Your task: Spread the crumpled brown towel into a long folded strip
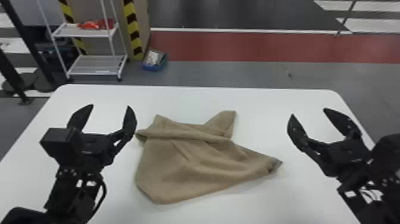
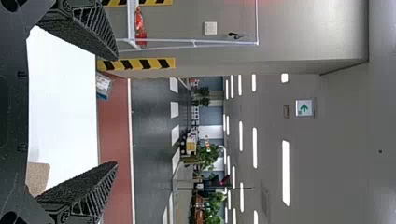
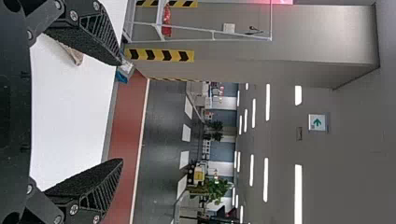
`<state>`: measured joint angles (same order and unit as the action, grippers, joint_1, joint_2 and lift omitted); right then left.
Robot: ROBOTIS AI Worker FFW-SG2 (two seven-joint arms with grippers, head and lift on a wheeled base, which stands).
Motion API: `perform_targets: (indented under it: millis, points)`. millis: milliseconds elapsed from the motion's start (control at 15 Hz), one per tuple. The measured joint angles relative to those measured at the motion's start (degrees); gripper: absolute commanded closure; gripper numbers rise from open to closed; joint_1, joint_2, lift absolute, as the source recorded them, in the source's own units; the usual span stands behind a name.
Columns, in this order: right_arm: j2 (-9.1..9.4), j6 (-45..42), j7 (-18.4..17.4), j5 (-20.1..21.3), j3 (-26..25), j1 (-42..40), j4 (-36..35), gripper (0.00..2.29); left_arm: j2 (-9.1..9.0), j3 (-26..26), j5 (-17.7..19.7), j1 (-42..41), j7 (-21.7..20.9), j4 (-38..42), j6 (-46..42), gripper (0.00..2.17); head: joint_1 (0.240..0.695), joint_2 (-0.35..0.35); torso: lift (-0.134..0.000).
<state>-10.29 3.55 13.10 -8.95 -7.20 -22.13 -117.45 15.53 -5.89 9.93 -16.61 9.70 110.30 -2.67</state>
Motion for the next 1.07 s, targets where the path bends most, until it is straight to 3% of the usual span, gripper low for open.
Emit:
perform_targets:
  millis: [1067]
  points:
    - [0.00, -0.2, 0.6, -1.3, -0.3, -0.3, 0.0, 0.17, 0.11, -0.2, 0.5, 0.1, 0.4, 0.3, -0.2, 0.09, 0.695, -0.021, -0.124]
